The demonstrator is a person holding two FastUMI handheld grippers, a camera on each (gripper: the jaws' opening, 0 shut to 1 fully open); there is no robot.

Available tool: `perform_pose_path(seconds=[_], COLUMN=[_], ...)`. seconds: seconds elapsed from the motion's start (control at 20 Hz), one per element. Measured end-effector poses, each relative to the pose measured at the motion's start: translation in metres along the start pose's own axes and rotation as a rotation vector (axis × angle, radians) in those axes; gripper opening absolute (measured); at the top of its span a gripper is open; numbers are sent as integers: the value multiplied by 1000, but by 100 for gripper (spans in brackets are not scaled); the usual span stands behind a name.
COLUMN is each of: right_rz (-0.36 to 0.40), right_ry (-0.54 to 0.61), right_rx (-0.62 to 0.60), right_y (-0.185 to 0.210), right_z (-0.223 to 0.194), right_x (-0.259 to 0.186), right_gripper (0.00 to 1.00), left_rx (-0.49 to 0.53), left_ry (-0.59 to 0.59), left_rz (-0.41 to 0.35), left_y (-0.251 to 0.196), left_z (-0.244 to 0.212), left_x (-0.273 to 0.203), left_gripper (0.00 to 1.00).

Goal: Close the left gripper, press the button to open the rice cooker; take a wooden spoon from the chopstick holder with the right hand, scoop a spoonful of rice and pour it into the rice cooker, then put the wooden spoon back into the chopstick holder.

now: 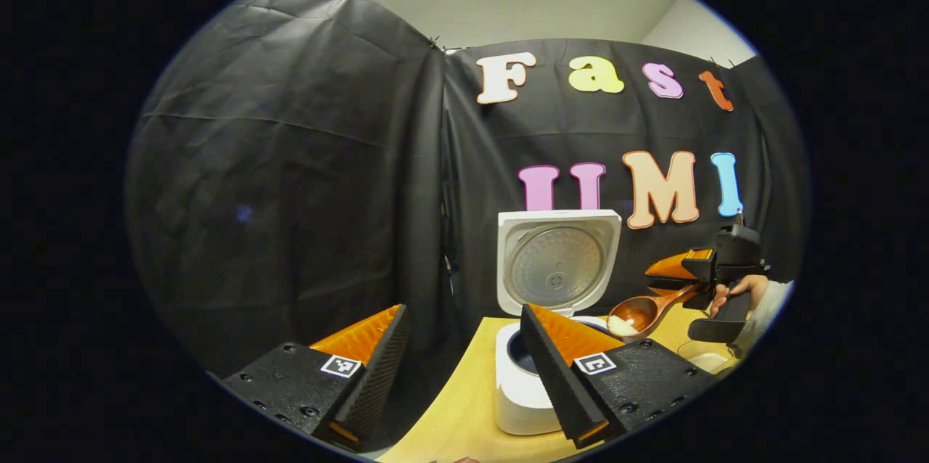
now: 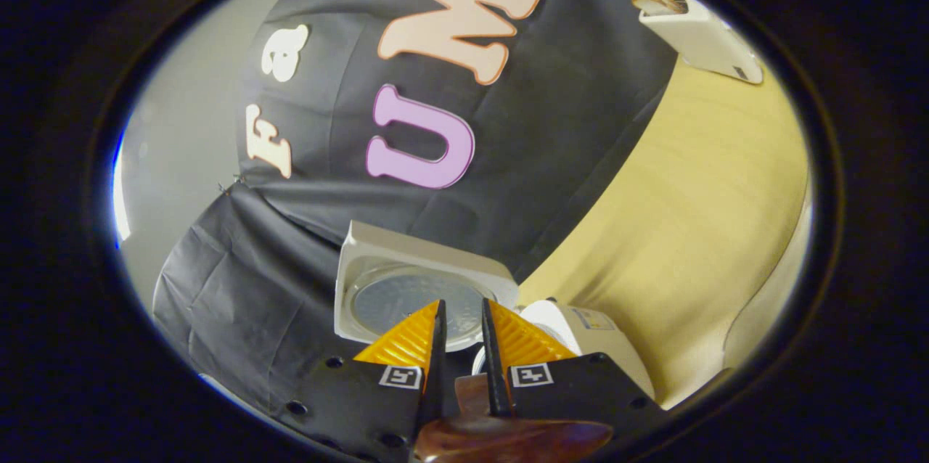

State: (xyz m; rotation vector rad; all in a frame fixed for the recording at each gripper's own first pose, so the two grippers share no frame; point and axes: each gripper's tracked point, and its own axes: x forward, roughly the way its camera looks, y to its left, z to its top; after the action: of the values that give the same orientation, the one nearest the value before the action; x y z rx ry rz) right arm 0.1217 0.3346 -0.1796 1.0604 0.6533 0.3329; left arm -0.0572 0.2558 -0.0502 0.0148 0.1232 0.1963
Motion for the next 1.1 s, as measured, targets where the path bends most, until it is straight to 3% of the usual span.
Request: perform_pose_path(seconds=[0.35,0.8,0.95,1.1], right_rz=[-32,-60,-46,-24], right_ry=[95,120,112,78], right_rx=[-255,-791,-982,-1188], right_y=[16,26,36,45], right_z=[-64,-91,-98,-102], right_x=[46,59,53,48], right_gripper=[32,28,30,28], left_rx=[-13,-36,-39,-39], left_ry=[14,10,6,4], left_rz=[63,92,93,90], left_y=[33,44,45,41], left_z=[-9,-13,-12,-11], left_x=[-8,-9,-9,-5], left_gripper=[90,94,87,87])
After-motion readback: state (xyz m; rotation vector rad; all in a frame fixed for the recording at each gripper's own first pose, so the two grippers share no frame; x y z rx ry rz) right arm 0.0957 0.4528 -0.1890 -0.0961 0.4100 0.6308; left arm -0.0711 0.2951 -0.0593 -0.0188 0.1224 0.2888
